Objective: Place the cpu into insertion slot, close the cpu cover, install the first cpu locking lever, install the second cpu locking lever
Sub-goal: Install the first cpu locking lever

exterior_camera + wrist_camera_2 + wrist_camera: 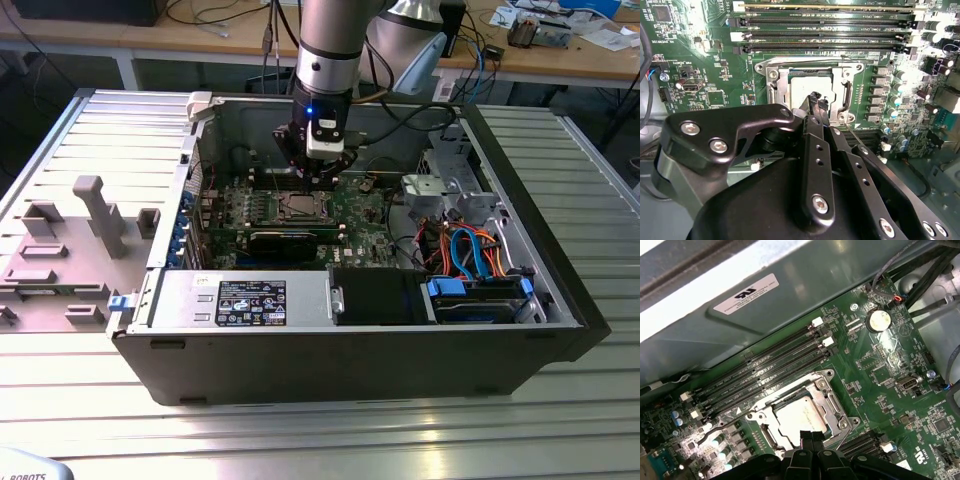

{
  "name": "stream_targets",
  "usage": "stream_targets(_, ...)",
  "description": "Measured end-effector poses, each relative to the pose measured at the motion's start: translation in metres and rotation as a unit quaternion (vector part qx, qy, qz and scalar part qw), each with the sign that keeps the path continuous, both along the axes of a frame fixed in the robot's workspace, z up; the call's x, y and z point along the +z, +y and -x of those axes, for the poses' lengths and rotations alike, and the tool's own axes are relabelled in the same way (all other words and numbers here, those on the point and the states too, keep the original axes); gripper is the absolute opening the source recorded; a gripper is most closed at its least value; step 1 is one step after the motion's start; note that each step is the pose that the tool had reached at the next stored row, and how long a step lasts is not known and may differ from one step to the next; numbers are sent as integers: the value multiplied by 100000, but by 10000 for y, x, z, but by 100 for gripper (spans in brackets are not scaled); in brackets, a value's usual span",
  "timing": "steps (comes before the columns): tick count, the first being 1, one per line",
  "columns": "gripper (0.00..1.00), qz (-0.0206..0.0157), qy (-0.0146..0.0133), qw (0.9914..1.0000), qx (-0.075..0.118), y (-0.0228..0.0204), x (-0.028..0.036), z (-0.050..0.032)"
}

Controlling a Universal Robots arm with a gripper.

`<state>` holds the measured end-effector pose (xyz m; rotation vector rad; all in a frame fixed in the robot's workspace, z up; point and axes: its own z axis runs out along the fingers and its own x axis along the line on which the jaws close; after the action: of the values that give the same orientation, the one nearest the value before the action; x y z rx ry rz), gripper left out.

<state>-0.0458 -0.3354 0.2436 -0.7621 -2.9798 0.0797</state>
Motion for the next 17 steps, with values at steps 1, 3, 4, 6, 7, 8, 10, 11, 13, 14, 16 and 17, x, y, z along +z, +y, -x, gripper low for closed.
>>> stream_targets(1,11,3,0,100000,48,0,0,0)
stream_targets(3,11,0,0,100000,147,0,0,0)
stream_targets(4,11,2,0,100000,189,0,0,0)
stream_targets(6,11,0,0,99999,319,0,0,0)
stream_targets(7,11,1,1,99999,359,0,0,0)
stream_targets(8,11,3,1,99999,414,0,0,0)
stream_targets(10,11,0,-1,99999,502,0,0,0)
stream_targets(11,11,2,0,99998,577,0,0,0)
stream_targets(13,11,2,2,99998,657,0,0,0)
stream_targets(14,11,3,1,99997,726,0,0,0)
stream_targets(16,11,0,2,99996,869,0,0,0)
stream_targets(17,11,2,0,99996,943,0,0,0)
